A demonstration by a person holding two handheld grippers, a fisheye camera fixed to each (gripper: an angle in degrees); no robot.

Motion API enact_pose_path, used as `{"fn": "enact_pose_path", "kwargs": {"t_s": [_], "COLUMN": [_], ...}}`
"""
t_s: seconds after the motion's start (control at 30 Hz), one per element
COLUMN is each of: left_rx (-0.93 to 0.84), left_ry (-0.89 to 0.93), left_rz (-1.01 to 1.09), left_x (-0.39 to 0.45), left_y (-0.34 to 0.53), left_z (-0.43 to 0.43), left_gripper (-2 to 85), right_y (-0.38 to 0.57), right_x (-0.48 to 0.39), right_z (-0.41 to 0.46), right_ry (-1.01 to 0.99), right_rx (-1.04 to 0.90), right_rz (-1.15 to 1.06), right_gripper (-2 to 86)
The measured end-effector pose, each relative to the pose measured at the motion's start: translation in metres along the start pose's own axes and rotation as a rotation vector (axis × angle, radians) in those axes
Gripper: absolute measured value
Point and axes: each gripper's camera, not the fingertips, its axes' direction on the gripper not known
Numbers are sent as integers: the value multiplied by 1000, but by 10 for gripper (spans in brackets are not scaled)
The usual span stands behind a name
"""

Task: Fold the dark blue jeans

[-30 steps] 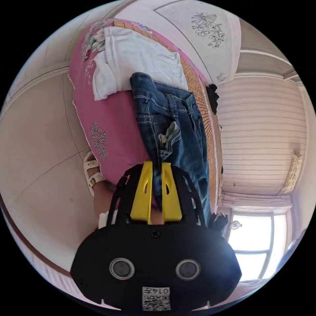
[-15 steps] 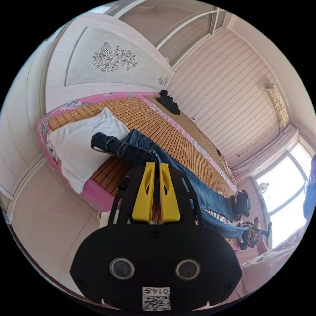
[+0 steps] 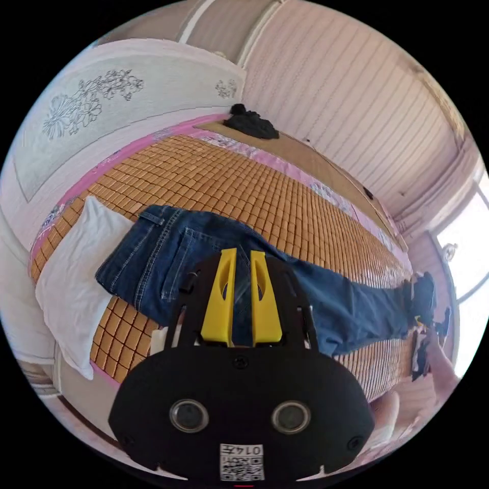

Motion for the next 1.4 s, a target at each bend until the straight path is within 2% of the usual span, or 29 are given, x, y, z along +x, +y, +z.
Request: {"fn": "enact_pose_path", "kwargs": {"t_s": [0.1, 0.17, 0.2, 0.27, 0.37, 0.47, 0.57, 0.7, 0.83, 0.93, 0.97, 1.0, 1.07, 1.13, 1.23, 1.3, 1.37, 1.4], "left_rx": [-152, -329, -361, -350, -383, -429, -495, -577, -512, -372, -337, -329, -327, -339, -373, -416, -466, -451], "left_ry": [62, -22, -56, -103, -89, -111, -151, -77, -68, -180, -166, -137, 61, 130, 136, 133, 45, 46], "left_rz": [175, 274, 280, 318, 325, 357, 407, 366, 507, 890, 985, 1008, 1017, 1024, 1055, 1042, 1064, 1066], "left_x": [41, 70, 75, 90, 101, 112, 122, 128, 160, 225, 253, 265, 310, 338, 375, 391, 407, 409], "left_y": [27, 44, 48, 55, 54, 57, 73, 93, 114, 141, 153, 158, 176, 187, 199, 203, 212, 214], "left_z": [27, 59, 67, 74, 78, 79, 76, 72, 52, 22, 17, 17, 26, 44, 76, 92, 107, 107], "left_gripper": [50, 45, 42, 3, -7, -9, -10, -9, -8, -1, 11, 17, 49, 68, 84, 84, 73, 67], "right_y": [32, 48, 51, 53, 53, 66, 96, 153, 211, 238, 244, 246, 245, 239, 229, 227, 222, 221], "right_x": [26, 41, 45, 53, 44, 42, 68, 96, 130, 148, 151, 151, 151, 146, 135, 132, 127, 126], "right_z": [31, 49, 47, 48, 40, 25, 2, -16, -15, -36, -39, -39, -29, -14, 5, 1, -13, -18], "right_ry": [29, -23, -47, -165, -105, -60, -138, -105, -46, -59, -80, -93, -148, -167, -49, -10, -4, 0], "right_rx": [-73, -102, -82, -91, -95, -77, -56, -106, -165, -69, -45, -41, -41, -68, -145, -151, -155, -147], "right_rz": [50, 98, 124, 149, 53, -34, -30, -41, 71, 183, 203, 208, 216, 190, 135, 115, 77, 59], "right_gripper": [125, 124, 118, 70, 21, 7, 5, 12, 54, 65, 73, 78, 114, 131, 115, 83, 10, 6]}}
